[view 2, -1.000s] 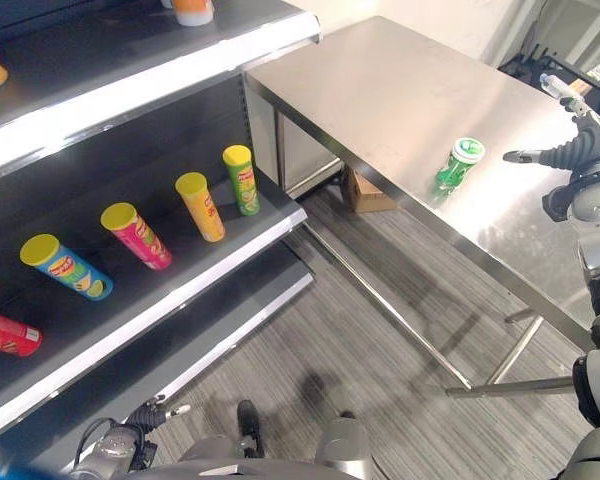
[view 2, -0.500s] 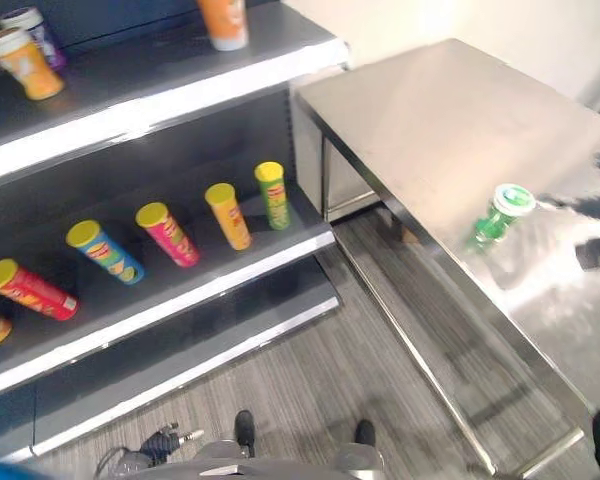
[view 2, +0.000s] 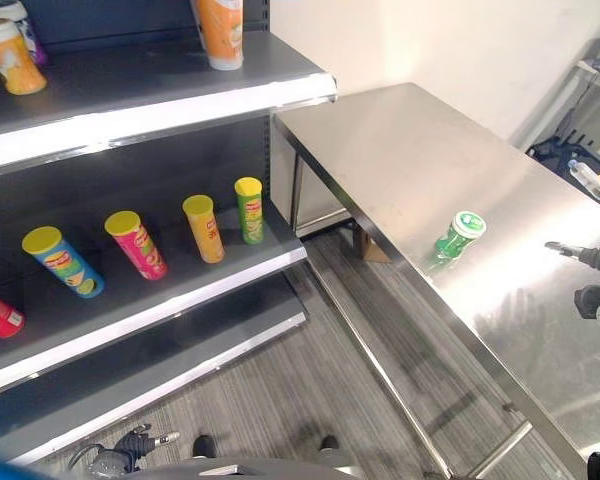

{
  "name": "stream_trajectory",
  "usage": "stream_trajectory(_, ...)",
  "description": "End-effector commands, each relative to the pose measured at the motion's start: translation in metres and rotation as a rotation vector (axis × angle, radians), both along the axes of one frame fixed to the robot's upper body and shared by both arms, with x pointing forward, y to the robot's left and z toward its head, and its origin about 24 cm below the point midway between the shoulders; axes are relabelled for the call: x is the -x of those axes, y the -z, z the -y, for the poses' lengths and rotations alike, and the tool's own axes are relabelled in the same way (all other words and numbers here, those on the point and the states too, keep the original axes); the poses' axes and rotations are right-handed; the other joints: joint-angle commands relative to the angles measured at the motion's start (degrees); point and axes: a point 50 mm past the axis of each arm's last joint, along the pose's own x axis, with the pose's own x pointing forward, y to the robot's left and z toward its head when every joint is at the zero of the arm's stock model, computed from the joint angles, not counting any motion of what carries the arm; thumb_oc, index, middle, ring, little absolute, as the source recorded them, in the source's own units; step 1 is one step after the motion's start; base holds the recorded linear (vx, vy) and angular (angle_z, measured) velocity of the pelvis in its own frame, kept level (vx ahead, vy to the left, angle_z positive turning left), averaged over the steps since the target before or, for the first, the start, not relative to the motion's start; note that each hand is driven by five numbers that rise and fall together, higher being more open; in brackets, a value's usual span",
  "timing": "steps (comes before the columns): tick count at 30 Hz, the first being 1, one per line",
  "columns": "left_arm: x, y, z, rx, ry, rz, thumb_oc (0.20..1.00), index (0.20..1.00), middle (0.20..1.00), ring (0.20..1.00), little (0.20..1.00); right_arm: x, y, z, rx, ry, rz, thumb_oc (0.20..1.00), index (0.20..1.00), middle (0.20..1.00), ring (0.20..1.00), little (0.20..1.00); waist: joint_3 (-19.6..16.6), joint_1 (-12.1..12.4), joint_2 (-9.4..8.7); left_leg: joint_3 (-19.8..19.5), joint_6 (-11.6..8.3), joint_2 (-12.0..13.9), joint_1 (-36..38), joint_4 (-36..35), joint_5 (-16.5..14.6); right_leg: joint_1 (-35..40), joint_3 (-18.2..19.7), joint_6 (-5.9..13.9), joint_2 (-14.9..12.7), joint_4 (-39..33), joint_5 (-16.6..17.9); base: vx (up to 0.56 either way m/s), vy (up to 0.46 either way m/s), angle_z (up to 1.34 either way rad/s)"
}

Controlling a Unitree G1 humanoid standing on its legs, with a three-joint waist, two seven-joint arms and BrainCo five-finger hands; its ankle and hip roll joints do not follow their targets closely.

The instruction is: Put the goods on the table back onto the shelves and tidy them up.

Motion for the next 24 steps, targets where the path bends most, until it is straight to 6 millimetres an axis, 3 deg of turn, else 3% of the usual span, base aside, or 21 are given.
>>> stream_trajectory(1,-0.017,-0.007,-0.012,-0.053,0.033,0.032,1.0,1.0,1.0,1.0,1.0,-0.02,-0.024,-0.007,0.037,-0.045,0.083,1.0,1.0,1.0,1.0,1.0,-0.55,1.58,-1.35,5.7,-2.7,3.35,3.37,2.72,-6.12,-1.44,-2.82,0.59,-0.41,2.01,-3.62,0.0,0.0,0.0)
stream_trajectory(5,-0.023,-0.011,-0.017,-0.062,0.029,0.056,1.0,1.0,1.0,1.0,1.0,-0.032,-0.013,-0.01,0.009,-0.041,0.012,1.0,1.0,1.0,1.0,1.0,-0.43,2.66,-0.93,5.12,-2.94,3.26,3.31,2.36,-5.46,-0.93,-3.69,0.43,-0.6,2.28,-4.0,0.0,-0.032,0.02)
stream_trajectory(14,-0.009,-0.007,-0.018,-0.058,0.033,0.007,1.0,1.0,1.0,1.0,1.0,-0.041,0.0,-0.01,-0.035,-0.017,-0.074,1.0,1.0,1.0,1.0,1.0,-0.19,4.3,0.6,3.31,-3.65,3.84,2.51,1.8,-3.74,-0.01,-5.89,-0.33,-0.05,2.23,-4.93,0.01,-0.055,0.17)
stream_trajectory(24,-0.006,-0.005,-0.014,-0.044,0.048,-0.003,1.0,1.0,1.0,1.0,1.0,-0.047,0.003,-0.012,-0.045,-0.014,-0.107,1.0,1.0,1.0,1.0,1.0,0.12,5.17,1.82,2.09,-4.25,4.29,1.89,1.46,-2.55,0.69,-7.89,-0.72,0.26,2.22,-5.52,0.01,-0.035,0.07)
